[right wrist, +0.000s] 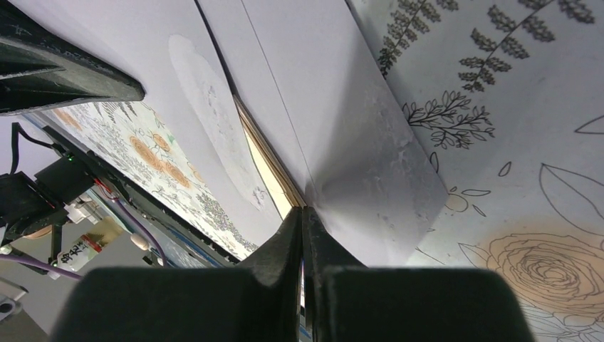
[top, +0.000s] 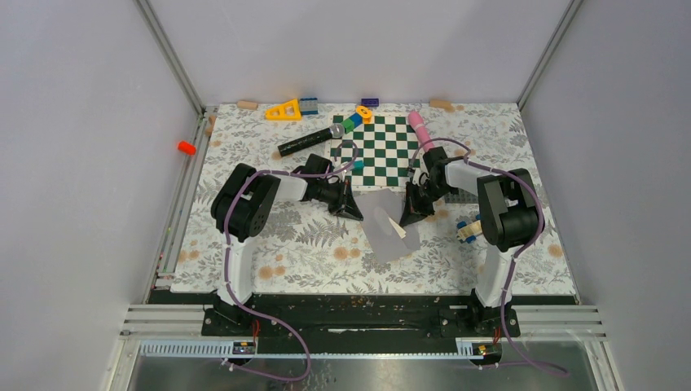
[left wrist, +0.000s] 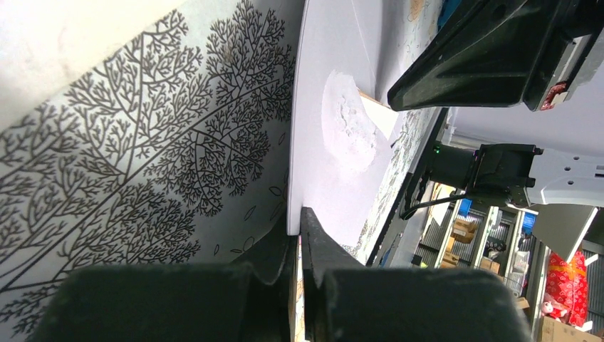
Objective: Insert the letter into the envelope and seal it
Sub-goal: Place the envelope at the center of the board.
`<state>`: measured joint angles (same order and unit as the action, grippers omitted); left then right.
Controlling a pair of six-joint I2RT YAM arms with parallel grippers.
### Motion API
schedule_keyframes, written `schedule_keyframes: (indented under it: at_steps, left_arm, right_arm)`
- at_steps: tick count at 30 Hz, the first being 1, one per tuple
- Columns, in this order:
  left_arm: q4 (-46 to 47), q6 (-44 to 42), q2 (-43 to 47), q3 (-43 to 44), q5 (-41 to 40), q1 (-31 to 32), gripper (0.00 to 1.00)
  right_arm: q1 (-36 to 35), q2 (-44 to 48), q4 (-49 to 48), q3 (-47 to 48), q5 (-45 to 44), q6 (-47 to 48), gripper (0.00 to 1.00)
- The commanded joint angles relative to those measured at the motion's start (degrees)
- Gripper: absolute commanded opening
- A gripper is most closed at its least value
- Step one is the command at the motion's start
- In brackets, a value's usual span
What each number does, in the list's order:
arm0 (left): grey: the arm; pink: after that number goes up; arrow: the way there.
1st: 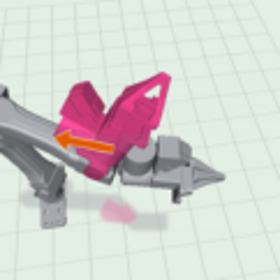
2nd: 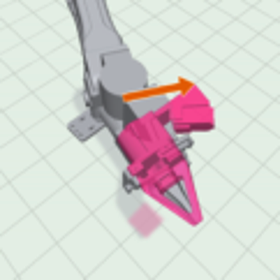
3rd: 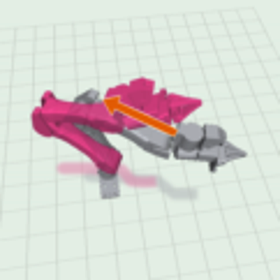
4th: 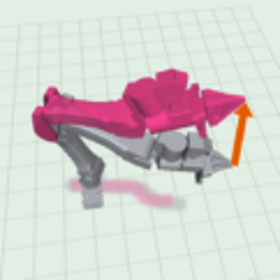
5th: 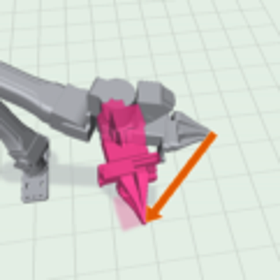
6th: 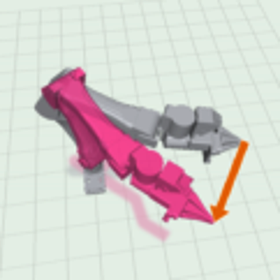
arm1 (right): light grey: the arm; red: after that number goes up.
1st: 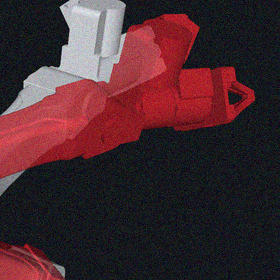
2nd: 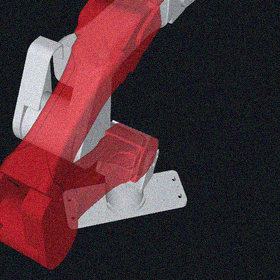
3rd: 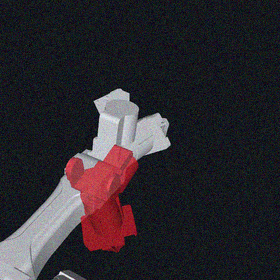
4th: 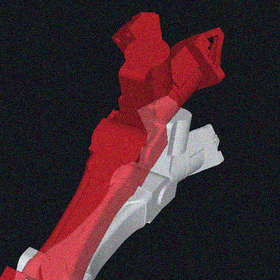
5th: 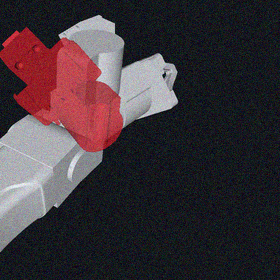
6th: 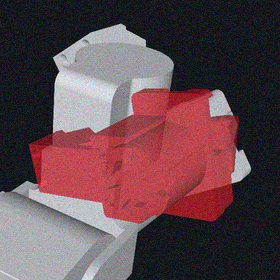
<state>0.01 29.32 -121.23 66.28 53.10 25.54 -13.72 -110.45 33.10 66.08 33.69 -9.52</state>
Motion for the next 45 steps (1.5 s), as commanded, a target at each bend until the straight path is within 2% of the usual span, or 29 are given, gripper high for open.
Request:
schedule_keyframes:
  at_steps: [1, 3, 4, 8, 11, 22, 25, 27, 28, 33, 41, 45]
  left_arm:
    - [-0.3, -1.8, 1.1, -1.4, -5.5, -0.7, 0.0]
    - [-0.3, -1.8, 1.0, -1.4, -5.5, -0.7, 0.0]
    - [-0.3, -1.8, 1.0, -1.3, -5.5, -0.7, 0.0]
    - [-0.3, -1.7, 0.9, -1.2, -5.3, -0.7, 0.0]
    - [-0.2, -1.7, 1.0, -1.3, -5.2, -0.7, 0.0]
    - [-0.3, -1.7, 0.9, -1.2, -5.3, -0.8, 0.0]
    - [-0.3, -1.7, 1.0, -1.3, -5.3, -0.8, 0.0]
    - [-0.2, -1.7, 1.0, -1.2, -5.3, -0.8, 0.0]
    - [-0.3, -1.7, 1.0, -1.3, -5.1, -0.8, 0.0]
    - [-0.2, -1.6, 1.1, -1.2, -5.2, -0.9, 0.0]
    - [-0.3, -1.5, 1.3, -1.4, -5.3, -1.2, 0.0]
    - [-0.3, -1.4, 1.3, -1.4, -5.2, -1.2, 0.0]
  right_arm:
    - [0.2, 0.5, -0.2, -0.1, 1.5, -0.5, 0.01]
    - [0.2, 0.2, 0.1, 0.2, 1.6, -0.2, 0.16]
    - [0.2, 0.1, 0.1, 0.4, 1.7, -0.1, 0.2]
    - [0.0, -0.6, 0.4, 0.6, 2.7, -0.1, 0.29]
    - [-0.2, -0.9, 0.5, 0.5, 2.9, 0.0, 0.31]
    - [-0.6, -2.8, 0.5, 0.3, 5.3, 0.0, 0.27]
    - [-0.6, -3.1, 0.5, 0.3, 5.5, -0.1, 0.17]
    - [-0.6, -3.1, 0.5, 0.2, 6.0, 0.0, 0.03]
    - [-0.6, -3.0, 0.2, 0.0, 6.3, -0.1, 0.0]
    - [-0.5, -0.8, -2.1, -1.7, 5.4, -1.3, 0.0]
    - [1.4, 6.3, -9.0, -7.8, -2.0, -5.7, 0.0]
    - [1.9, 6.5, -10.1, -8.5, -1.9, -6.5, 0.0]
